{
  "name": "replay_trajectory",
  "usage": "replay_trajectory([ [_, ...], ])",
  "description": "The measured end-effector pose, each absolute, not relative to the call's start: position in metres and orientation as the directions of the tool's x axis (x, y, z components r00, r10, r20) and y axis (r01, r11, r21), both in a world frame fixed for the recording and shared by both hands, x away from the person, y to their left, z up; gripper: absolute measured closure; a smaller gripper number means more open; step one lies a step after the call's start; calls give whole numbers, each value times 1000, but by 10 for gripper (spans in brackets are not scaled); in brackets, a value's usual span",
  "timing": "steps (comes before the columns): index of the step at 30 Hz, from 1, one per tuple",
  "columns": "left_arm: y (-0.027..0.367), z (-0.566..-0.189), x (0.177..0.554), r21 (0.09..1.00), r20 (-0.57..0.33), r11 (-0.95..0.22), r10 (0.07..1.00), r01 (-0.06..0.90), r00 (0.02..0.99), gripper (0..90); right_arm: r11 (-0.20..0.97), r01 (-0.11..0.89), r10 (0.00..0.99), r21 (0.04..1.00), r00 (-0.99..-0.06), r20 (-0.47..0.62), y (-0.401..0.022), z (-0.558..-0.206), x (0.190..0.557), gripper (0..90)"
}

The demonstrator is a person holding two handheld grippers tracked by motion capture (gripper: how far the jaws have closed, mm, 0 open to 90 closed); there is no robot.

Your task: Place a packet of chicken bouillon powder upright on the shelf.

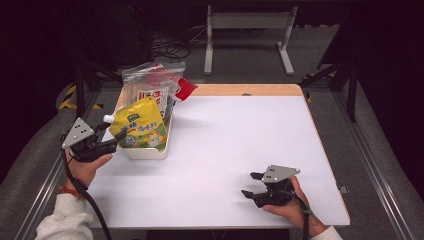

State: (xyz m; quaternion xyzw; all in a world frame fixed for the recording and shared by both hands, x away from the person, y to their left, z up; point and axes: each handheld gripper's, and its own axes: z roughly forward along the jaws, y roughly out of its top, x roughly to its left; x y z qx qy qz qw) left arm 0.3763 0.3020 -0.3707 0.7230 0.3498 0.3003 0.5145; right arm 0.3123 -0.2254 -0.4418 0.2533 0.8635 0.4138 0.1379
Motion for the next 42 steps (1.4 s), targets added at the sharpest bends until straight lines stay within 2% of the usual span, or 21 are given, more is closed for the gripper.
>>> replay_trajectory([
  [5,299,-372,361,953,64,-208,850,221,522,195,534,306,557,788,-828,-55,-227,-439,312,333],
  [10,292,-374,342,953,92,-226,851,201,518,152,530,291,561,797,-825,-72,-230,-434,311,332],
  [15,289,-373,327,959,76,-211,836,191,544,140,529,283,566,800,-820,-84,-230,-432,311,326],
  [32,255,-385,322,953,48,-229,763,199,645,124,519,264,601,813,-789,-128,-240,-425,315,266],
  [37,245,-388,319,944,76,-266,753,196,654,123,507,261,621,822,-772,-138,-247,-420,317,250],
  [42,235,-391,317,941,66,-277,718,197,693,118,497,258,635,828,-759,-145,-252,-418,318,234],
])
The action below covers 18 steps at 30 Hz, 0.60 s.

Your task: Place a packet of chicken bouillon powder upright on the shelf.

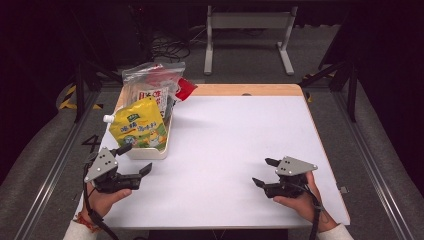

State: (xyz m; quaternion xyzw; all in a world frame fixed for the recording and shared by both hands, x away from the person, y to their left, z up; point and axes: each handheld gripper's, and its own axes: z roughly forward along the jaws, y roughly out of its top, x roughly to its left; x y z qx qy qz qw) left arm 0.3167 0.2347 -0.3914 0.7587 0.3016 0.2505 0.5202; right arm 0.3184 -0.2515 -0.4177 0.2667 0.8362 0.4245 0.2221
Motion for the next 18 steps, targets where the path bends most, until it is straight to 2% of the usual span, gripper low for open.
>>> replay_trajectory([
  [10,200,-405,314,911,94,-363,647,198,756,116,503,252,641,827,-750,-161,-255,-417,318,216],
  [13,190,-411,315,903,78,-374,626,211,776,117,507,254,645,824,-746,-167,-256,-418,317,208],
  [18,170,-424,314,870,147,-458,595,183,790,123,511,263,654,819,-737,-171,-261,-421,316,195],
])
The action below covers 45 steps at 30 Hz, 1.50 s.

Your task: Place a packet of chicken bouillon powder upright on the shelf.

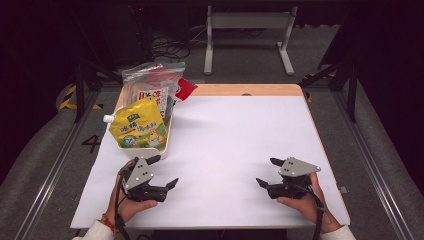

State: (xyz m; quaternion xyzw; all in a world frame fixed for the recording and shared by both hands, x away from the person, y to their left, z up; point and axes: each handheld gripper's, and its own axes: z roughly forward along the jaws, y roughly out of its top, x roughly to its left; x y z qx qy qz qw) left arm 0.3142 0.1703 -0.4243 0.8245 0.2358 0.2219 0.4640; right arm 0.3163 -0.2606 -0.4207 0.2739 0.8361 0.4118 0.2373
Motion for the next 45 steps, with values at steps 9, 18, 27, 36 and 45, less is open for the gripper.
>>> replay_trajectory([
  [9,150,-442,318,837,128,-508,543,203,830,117,525,275,666,805,-722,-188,-264,-427,318,166],
  [18,144,-451,324,845,68,-475,548,244,834,109,539,290,663,791,-725,-186,-259,-441,321,132],
  [27,145,-452,322,831,86,-501,548,244,832,103,553,286,661,783,-723,-202,-254,-442,322,135],
  [36,153,-451,324,834,86,-491,567,252,819,98,557,276,656,783,-724,-211,-251,-440,320,135],
  [45,151,-451,324,811,141,-535,572,237,808,96,555,280,655,783,-728,-204,-252,-442,321,135],
])
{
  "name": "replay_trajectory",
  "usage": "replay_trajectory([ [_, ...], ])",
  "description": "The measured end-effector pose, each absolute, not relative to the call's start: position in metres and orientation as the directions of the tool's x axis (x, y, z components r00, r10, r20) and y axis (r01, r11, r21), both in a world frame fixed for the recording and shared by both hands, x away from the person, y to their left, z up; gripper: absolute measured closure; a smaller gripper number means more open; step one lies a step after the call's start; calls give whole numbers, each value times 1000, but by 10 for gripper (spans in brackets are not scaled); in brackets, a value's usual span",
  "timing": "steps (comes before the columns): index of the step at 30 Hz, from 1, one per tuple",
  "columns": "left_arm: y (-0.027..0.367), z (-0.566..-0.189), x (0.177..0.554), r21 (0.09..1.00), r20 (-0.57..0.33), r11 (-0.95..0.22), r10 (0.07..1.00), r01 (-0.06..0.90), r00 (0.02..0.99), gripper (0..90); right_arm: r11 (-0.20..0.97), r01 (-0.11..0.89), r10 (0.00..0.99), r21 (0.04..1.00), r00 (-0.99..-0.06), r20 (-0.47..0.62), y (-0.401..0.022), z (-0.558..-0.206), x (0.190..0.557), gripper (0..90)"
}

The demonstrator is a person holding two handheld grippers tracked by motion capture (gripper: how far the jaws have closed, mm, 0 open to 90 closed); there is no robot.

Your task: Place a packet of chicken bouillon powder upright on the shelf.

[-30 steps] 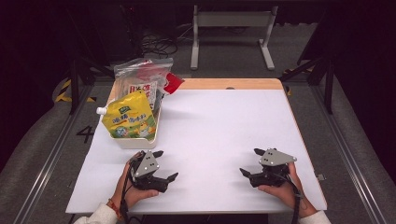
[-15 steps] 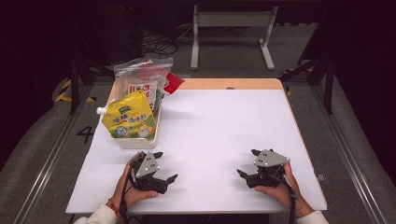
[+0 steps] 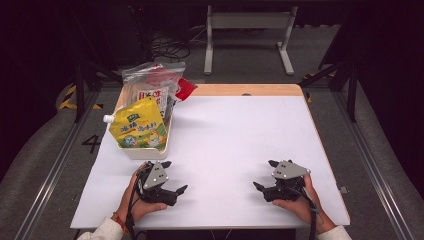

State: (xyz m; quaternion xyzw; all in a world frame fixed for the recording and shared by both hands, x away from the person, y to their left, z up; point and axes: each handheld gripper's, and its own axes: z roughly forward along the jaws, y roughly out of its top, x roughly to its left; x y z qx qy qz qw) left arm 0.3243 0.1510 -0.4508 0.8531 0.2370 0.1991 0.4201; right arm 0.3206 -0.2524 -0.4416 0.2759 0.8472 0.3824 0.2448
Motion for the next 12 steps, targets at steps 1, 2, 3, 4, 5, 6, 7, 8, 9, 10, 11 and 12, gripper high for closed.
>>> replay_trajectory([
  [1,150,-451,324,804,154,-546,574,235,804,96,557,280,652,782,-730,-204,-252,-442,320,135],
  [2,150,-451,324,798,165,-557,569,230,806,96,558,280,651,781,-731,-203,-252,-442,320,135],
  [3,149,-452,324,798,164,-558,566,228,808,96,561,280,649,779,-733,-203,-252,-442,319,135],
  [4,149,-452,324,797,166,-560,564,227,809,96,563,280,648,778,-734,-204,-252,-442,319,135],
  [5,149,-452,324,793,174,-567,561,223,810,96,563,281,647,777,-734,-204,-252,-442,319,135],
  [6,148,-451,325,792,174,-568,560,222,810,96,563,281,647,777,-735,-203,-252,-442,319,135],
  [7,148,-451,325,795,169,-564,560,224,811,96,562,281,647,778,-735,-202,-252,-442,318,135],
  [8,148,-451,326,795,169,-563,560,224,811,96,562,280,646,779,-737,-201,-252,-442,318,134],
  [9,148,-451,326,795,169,-563,560,224,811,96,562,280,646,779,-737,-201,-252,-442,318,134],
  [10,148,-451,327,794,167,-564,559,225,812,96,561,282,644,778,-739,-197,-252,-443,318,135],
  [11,148,-451,327,794,167,-564,559,225,812,96,561,282,644,778,-739,-197,-252,-443,318,135],
  [12,147,-452,328,794,167,-565,560,226,812,96,561,282,643,778,-740,-196,-253,-443,317,135],
])
